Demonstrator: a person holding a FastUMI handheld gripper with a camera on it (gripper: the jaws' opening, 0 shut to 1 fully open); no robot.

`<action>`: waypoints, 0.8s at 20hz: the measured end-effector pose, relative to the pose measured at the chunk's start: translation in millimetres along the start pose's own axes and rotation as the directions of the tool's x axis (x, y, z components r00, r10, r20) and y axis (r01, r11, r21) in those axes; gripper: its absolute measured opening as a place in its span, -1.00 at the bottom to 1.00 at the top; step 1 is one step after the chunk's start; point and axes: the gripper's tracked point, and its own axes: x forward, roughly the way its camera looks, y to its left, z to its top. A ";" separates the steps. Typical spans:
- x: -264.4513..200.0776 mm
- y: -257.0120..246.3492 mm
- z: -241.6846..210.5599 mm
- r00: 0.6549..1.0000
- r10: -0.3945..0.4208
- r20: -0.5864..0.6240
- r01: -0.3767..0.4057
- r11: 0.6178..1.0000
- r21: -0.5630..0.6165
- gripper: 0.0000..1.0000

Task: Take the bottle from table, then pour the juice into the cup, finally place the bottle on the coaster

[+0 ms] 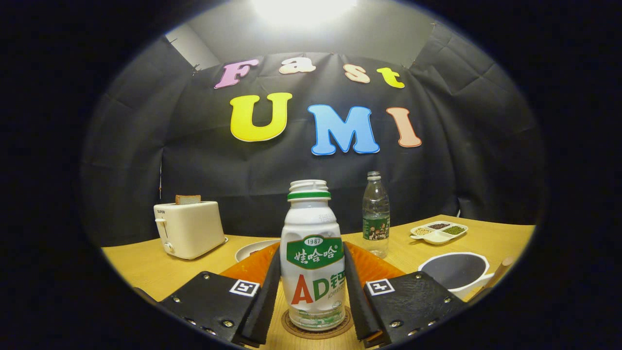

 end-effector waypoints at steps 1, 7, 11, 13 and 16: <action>0.0 0.5 0.2 1.000 -0.001 -0.001 0.001 1.000 0.003 0.35; -2.3 6.2 -0.8 0.999 -0.014 -0.034 0.013 0.999 -0.031 0.97; -4.4 12.8 1.5 0.999 -0.011 -0.047 0.009 0.999 -0.053 0.98; -9.7 14.1 6.4 0.999 -0.006 -0.046 0.004 0.999 -0.046 0.98; -24.3 5.9 20.0 0.998 -0.029 -0.053 0.028 0.999 -0.028 0.98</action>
